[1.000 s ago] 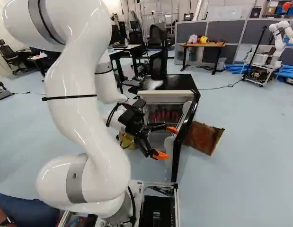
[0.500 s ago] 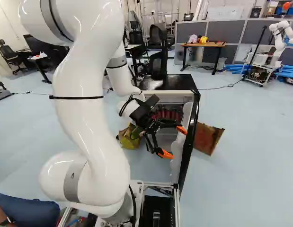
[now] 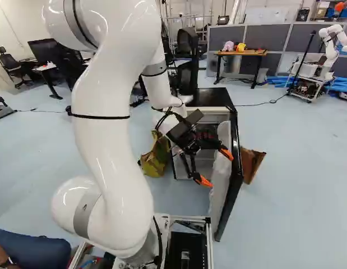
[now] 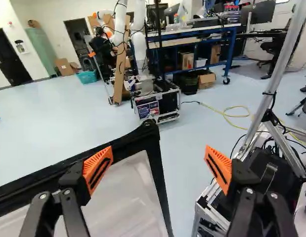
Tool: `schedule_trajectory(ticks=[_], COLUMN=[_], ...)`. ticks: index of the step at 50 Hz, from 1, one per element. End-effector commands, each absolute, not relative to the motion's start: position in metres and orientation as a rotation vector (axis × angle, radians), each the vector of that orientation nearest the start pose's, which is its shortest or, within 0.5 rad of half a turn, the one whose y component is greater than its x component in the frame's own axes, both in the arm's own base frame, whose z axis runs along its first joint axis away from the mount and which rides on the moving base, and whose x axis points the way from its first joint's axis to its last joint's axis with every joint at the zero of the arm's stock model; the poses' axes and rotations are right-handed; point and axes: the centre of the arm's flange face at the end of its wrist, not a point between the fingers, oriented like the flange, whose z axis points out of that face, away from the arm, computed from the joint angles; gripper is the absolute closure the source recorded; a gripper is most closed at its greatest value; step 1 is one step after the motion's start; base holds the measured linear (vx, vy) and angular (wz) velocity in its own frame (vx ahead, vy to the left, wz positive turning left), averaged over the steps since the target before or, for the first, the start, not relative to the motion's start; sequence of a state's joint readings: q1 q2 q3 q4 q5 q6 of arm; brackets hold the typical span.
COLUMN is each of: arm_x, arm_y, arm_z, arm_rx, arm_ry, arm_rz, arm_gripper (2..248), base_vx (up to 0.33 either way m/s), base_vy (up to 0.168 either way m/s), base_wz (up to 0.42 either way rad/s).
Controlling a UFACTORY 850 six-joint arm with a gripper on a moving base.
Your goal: Grab a drink from the fridge
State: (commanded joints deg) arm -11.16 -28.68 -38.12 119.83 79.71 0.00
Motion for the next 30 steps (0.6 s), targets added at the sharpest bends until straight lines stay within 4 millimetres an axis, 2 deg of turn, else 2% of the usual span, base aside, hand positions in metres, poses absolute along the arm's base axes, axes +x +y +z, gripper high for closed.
schedule_trajectory(ticks=[30], arm_x=[0.363], arm_y=[-0.212], arm_z=[0.296], arm_rx=[0.532], arm_ry=[-1.884], arm_rz=[0.682], arm_gripper=[3], base_vx=[0.0], base_vy=[0.0], base_wz=[0.0])
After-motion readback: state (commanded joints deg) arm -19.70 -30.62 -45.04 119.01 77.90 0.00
